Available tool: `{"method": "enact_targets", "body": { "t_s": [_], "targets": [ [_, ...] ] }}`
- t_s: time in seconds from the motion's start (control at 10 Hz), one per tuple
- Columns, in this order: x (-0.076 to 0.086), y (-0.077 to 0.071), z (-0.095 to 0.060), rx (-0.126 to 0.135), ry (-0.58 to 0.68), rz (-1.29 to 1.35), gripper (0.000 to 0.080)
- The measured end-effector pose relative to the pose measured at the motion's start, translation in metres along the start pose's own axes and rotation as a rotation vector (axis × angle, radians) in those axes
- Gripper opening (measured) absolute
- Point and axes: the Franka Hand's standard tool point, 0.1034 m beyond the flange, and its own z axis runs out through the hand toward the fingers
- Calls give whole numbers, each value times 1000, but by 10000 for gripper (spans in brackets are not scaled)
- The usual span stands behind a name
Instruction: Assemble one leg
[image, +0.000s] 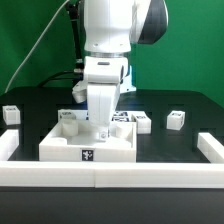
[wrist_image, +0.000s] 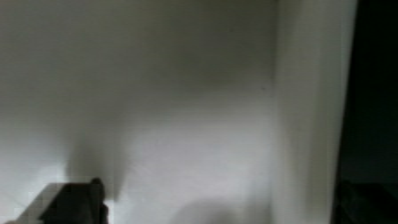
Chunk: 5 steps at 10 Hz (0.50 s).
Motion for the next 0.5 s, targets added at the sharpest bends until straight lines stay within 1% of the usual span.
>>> {"method": "enact_targets", "body": {
  "t_s": [0.1,0.2,0.3,0.4,0.5],
  "targets": [
    [0,-1,1,2,0,0,607],
    [1,-1,1,2,0,-1,607],
    [0,-1,1,2,0,0,426],
    [0,-1,1,3,0,0,426],
    [0,-1,1,3,0,0,226]
  ]
}}
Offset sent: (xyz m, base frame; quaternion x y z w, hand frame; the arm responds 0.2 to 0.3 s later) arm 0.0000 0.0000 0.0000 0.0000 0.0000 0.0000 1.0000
